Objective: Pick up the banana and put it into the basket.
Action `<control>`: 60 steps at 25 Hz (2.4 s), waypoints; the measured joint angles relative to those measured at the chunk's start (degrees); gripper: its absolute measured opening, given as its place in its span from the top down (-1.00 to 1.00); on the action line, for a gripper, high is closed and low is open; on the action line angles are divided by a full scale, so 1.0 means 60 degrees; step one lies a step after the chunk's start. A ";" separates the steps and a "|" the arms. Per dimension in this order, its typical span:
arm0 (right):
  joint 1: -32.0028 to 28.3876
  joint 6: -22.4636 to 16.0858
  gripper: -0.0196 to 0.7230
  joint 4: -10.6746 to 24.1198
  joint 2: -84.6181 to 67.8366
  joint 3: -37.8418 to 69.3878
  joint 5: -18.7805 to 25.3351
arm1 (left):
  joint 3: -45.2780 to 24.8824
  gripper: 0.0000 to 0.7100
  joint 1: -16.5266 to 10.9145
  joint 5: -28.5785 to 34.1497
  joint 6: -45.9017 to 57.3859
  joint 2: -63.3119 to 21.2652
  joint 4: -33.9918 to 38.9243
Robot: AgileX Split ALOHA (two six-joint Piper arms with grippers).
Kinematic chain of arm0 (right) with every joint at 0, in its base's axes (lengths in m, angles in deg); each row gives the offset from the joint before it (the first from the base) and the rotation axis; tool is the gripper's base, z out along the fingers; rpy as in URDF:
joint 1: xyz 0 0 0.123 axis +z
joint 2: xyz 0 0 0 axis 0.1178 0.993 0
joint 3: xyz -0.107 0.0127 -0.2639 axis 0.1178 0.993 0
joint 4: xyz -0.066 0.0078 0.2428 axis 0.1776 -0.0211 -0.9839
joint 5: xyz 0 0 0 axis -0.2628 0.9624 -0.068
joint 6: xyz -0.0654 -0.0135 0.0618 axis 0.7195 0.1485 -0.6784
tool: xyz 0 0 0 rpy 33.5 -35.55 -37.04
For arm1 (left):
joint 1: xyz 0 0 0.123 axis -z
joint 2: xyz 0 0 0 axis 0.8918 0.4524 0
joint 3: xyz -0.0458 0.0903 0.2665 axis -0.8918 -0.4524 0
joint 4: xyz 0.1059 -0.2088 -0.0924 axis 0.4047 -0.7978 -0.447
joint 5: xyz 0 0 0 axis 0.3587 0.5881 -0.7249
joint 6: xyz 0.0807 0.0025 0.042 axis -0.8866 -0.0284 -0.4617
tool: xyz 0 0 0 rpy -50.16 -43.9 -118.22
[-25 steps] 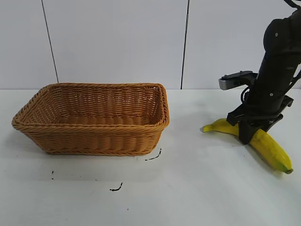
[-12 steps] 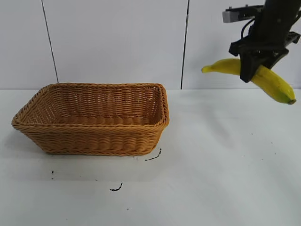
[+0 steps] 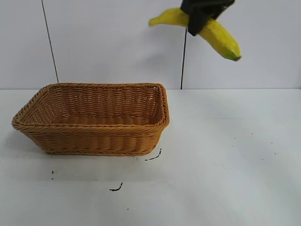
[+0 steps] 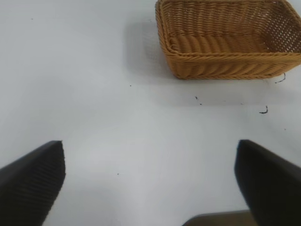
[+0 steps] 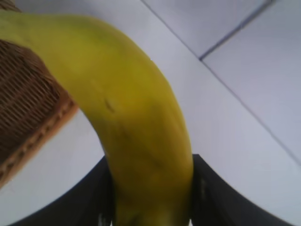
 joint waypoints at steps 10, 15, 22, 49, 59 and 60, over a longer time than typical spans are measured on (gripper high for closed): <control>0.0872 0.0384 0.08 0.0512 0.1945 0.0000 -0.1931 | 0.0000 -0.96 0.0000 0.0000 0.0000 0.0000 0.0000; 0.0863 0.0394 0.08 0.0574 0.2647 0.0000 -0.2323 | 0.0000 -0.96 0.0000 0.0000 0.0000 0.0000 0.0000; 0.0863 0.0394 0.08 0.0578 0.3302 0.0000 -0.2513 | 0.0000 -0.96 0.0000 0.0000 0.0000 0.0000 0.0000; -0.1328 -0.5613 -0.82 0.0504 0.1008 -0.0031 0.0829 | 0.0000 -0.96 0.0000 0.0000 0.0000 0.0000 0.0000; -0.4609 -0.5613 -0.82 0.0504 0.1008 -0.0031 0.2033 | 0.0000 -0.96 0.0000 0.0000 0.0000 0.0000 0.0000; -0.4788 -0.5613 -0.82 0.0504 0.1008 -0.0031 0.2077 | 0.0000 -0.96 0.0000 0.0000 0.0000 0.0000 0.0000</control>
